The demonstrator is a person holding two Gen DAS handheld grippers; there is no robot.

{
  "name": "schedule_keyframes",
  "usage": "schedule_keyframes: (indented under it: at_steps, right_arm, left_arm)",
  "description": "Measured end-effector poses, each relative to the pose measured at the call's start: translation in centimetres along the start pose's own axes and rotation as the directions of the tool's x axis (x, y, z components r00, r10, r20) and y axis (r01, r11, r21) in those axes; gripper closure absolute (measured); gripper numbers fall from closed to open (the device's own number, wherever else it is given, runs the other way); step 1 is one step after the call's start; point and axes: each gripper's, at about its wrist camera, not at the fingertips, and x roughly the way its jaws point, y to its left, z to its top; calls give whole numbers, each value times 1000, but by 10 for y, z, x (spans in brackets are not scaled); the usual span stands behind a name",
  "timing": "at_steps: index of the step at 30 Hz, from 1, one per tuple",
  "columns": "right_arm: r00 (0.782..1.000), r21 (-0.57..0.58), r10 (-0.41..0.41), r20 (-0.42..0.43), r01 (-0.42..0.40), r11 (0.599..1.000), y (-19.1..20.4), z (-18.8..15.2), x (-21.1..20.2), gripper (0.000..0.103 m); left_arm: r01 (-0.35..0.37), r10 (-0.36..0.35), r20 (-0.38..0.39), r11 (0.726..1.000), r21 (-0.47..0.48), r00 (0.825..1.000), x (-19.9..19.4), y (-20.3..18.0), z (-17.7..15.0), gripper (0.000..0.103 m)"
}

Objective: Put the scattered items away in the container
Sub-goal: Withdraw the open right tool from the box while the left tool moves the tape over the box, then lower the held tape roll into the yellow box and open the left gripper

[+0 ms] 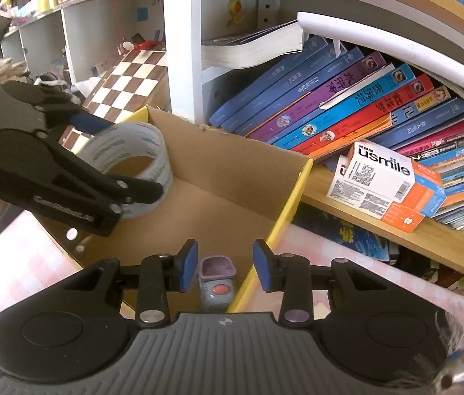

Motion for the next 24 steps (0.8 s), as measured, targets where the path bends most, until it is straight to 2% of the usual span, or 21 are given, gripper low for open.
schedule_keyframes:
  at_steps: [11,17,24]
  right_arm:
    - [999,5,30,24,-30,1000,-1,0,-3,63]
    - [998,2,45,34,-45,999,0,-2,-3,63]
    - [998,18,56,34,-57,998,-2,-7,-3,62]
  left_arm:
    - [44,-34,-147,997,61,989,31,-9,6,18]
    - [69,-52,-231,995,67,971,50,-8,7,18]
    - [80,-48,-286,991,103,957,66,-9,8,18]
